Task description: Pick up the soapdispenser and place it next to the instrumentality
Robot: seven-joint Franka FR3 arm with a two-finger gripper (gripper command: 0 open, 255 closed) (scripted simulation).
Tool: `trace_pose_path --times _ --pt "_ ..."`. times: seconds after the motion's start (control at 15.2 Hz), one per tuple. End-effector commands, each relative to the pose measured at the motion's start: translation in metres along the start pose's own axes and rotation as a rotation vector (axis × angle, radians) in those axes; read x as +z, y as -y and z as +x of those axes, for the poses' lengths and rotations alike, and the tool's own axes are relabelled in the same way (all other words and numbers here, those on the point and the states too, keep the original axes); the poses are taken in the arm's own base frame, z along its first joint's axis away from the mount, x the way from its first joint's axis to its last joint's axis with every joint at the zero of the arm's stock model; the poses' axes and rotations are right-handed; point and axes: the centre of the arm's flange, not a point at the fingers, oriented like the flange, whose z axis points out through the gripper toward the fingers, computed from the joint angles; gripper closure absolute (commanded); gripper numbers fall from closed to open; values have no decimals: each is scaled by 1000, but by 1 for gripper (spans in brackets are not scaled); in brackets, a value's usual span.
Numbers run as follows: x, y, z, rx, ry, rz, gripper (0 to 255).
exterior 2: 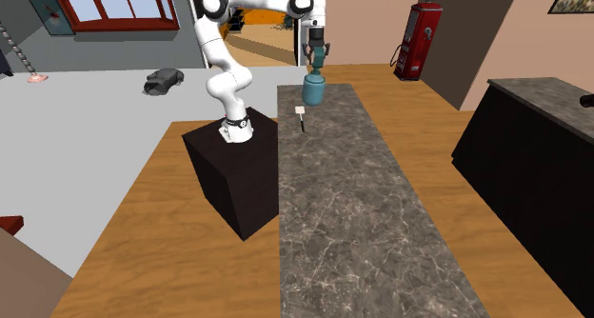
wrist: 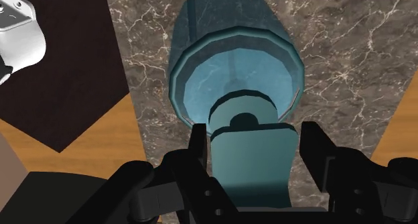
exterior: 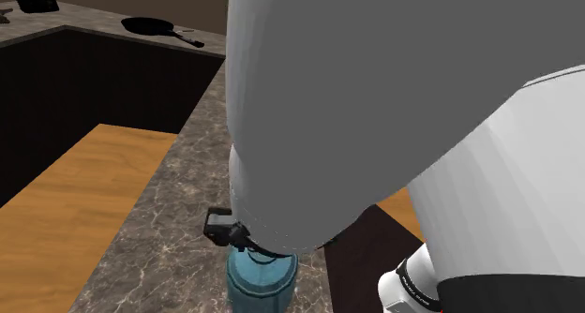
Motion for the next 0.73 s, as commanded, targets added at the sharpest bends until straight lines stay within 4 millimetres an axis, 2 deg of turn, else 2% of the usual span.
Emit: trace_pose_path --times 0.0,0.66 --pt "-1 4 -27 2 0 1 255" --pt "6 36 -155 2 0 1 255"
